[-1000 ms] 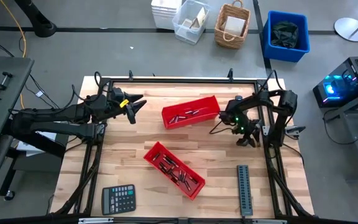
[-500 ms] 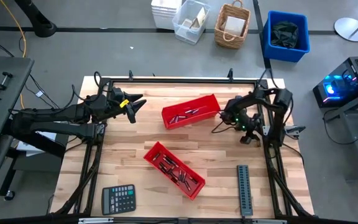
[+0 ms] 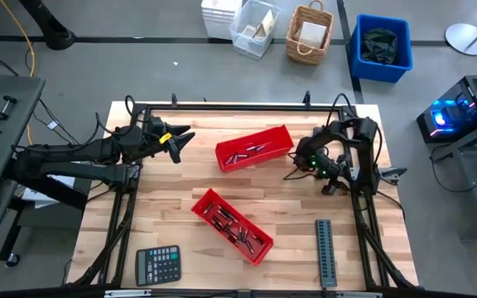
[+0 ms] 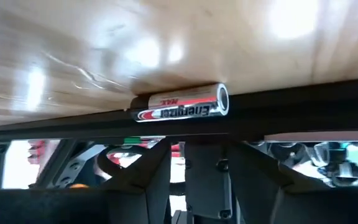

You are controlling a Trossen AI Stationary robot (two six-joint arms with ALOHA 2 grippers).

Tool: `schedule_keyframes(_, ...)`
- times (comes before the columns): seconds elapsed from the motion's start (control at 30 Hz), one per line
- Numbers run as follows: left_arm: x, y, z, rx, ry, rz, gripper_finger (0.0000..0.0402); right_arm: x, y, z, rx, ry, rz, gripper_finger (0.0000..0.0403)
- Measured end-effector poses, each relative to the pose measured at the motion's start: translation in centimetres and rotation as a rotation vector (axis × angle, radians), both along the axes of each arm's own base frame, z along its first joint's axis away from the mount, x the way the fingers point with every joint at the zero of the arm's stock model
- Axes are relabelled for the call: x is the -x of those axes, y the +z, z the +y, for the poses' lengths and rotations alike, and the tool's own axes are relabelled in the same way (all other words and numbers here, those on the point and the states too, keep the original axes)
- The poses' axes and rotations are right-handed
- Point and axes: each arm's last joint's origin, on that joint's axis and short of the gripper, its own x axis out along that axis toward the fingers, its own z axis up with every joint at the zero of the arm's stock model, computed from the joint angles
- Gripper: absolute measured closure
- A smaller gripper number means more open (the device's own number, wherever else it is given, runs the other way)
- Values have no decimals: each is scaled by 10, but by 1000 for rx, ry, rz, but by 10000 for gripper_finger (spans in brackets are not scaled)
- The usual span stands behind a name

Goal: Sort batteries
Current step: Put the silver battery into the top red bin

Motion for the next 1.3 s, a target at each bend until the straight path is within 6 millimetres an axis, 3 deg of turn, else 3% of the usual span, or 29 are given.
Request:
schedule_keyframes(0.17,0,0,0,5,-12,-2,229,-6,1,10,18,68,-41,254)
schedule_keyframes(0.4,0,0,0,8,-12,-3,229,-19,14,20,70,143,-282,254)
schedule_keyframes(0.63,0,0,-1,10,-20,-3,229,-39,48,26,181,145,-445,254)
schedule_keyframes(0.8,0,0,-1,10,-21,-1,229,-41,69,28,317,65,-375,254)
schedule_keyframes(1.0,0,-1,-1,10,-21,4,229,-14,53,34,289,-7,-206,254)
schedule_keyframes(1.13,0,-1,-1,11,-23,5,229,-20,48,38,319,33,-250,254)
schedule_keyframes(1.3,0,-1,-1,11,-23,8,229,-12,37,44,290,70,-201,254)
